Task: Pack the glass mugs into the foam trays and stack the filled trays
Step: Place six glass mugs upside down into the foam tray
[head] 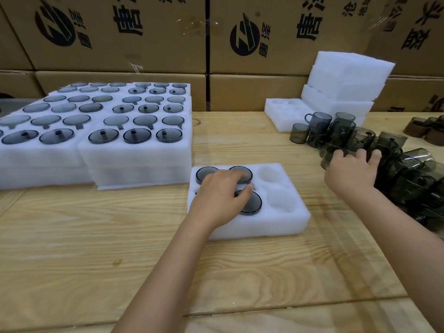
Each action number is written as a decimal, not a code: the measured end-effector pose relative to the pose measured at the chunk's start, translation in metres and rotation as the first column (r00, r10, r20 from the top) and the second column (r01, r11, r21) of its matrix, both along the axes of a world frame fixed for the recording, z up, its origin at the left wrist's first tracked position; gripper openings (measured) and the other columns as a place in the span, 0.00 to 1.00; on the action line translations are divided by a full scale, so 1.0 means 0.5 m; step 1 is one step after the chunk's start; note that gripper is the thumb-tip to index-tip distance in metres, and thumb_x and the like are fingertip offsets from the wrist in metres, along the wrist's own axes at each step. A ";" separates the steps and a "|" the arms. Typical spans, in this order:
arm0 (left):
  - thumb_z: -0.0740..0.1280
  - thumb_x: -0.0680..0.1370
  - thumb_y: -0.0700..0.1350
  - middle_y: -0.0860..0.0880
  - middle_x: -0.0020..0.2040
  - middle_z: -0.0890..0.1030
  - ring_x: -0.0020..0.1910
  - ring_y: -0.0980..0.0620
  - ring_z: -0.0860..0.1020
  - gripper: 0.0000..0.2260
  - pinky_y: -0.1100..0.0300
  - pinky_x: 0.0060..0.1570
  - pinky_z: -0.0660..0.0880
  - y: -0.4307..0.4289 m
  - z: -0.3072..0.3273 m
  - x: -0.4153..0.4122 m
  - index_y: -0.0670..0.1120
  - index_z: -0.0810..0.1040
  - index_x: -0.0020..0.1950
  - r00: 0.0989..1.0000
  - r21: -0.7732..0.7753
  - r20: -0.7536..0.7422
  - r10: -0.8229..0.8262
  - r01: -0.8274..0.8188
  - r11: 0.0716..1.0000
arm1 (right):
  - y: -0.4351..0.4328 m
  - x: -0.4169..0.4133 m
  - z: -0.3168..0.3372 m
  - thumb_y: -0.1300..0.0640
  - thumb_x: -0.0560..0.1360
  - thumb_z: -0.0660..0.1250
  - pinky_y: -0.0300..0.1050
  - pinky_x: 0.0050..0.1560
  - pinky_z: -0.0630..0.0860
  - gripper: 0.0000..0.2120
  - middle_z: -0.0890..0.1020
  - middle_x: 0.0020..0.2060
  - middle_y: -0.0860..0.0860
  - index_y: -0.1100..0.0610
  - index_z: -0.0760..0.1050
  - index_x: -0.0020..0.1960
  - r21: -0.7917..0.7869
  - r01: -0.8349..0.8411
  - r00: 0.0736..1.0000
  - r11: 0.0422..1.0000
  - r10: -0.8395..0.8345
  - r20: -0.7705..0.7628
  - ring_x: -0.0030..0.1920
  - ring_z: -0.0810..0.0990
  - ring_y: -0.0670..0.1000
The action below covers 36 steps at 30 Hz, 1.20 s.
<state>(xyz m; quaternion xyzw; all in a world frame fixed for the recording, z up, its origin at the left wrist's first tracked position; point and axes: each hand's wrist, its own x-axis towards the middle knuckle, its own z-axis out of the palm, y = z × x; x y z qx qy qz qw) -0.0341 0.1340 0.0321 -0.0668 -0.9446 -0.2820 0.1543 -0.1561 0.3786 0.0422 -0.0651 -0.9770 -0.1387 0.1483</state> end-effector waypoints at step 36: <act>0.58 0.81 0.47 0.55 0.72 0.68 0.68 0.51 0.68 0.24 0.50 0.67 0.64 0.019 0.046 -0.048 0.59 0.54 0.75 0.987 0.238 0.146 -0.070 0.034 0.971 | -0.126 0.069 -0.009 0.64 0.71 0.71 0.41 0.59 0.72 0.30 0.75 0.57 0.35 0.35 0.68 0.60 -0.797 -0.604 0.714 0.009 0.451 -0.536 0.54 0.75 0.44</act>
